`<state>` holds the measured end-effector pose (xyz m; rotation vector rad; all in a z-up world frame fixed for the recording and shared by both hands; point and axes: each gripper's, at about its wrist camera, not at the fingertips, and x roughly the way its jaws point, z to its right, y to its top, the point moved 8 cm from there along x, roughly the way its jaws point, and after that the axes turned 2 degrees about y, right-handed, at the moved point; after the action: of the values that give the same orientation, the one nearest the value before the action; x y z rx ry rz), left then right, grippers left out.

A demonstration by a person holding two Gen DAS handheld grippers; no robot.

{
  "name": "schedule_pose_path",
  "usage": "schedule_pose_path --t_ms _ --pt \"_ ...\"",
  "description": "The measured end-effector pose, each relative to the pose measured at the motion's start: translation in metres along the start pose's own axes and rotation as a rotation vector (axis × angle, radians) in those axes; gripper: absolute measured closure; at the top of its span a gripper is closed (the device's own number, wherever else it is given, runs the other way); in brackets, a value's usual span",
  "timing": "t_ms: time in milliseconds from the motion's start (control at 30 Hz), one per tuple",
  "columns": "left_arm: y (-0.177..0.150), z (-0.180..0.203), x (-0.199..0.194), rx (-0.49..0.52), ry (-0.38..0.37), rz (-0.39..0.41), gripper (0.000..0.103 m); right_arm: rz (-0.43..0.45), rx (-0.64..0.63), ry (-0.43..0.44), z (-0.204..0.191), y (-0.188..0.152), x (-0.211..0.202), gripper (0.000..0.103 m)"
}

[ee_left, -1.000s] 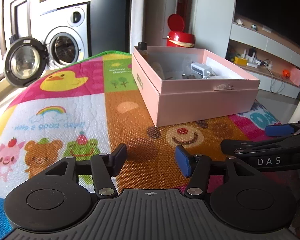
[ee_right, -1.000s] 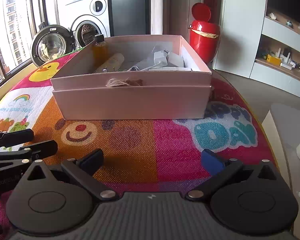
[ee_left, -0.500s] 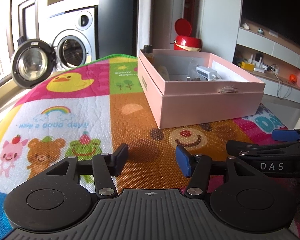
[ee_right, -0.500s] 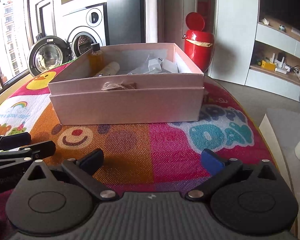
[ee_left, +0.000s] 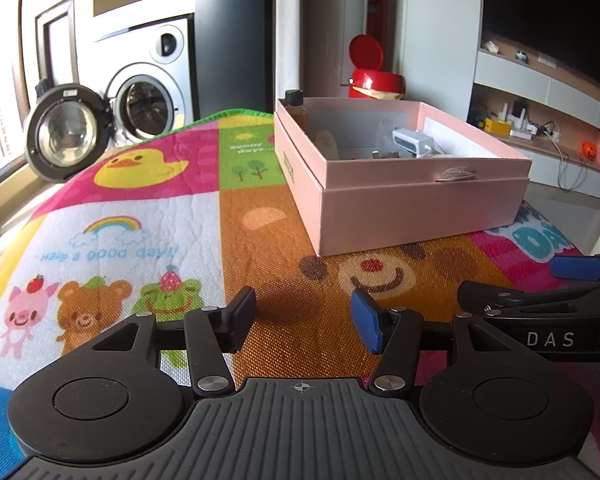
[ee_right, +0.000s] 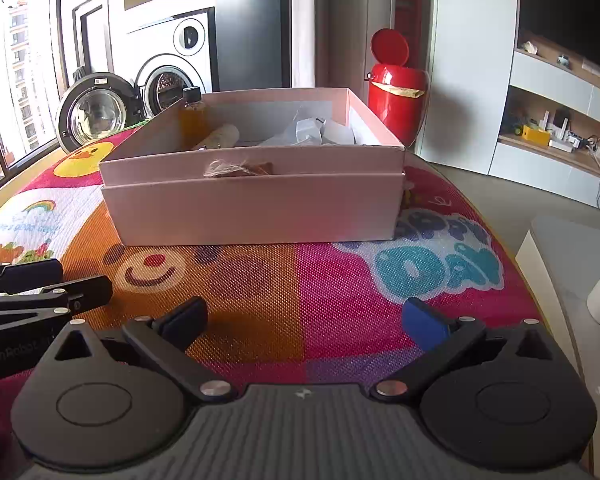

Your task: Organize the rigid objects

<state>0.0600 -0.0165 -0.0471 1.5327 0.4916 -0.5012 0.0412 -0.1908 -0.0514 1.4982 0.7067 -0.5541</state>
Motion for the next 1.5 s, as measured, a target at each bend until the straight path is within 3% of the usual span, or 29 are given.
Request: schedule_pose_path --t_ms 1500 --pt "-0.0004 0.0 0.0004 -0.011 -0.01 -0.001 0.044 0.001 -0.001 0.0 0.0001 -0.0007 0.0005 0.0"
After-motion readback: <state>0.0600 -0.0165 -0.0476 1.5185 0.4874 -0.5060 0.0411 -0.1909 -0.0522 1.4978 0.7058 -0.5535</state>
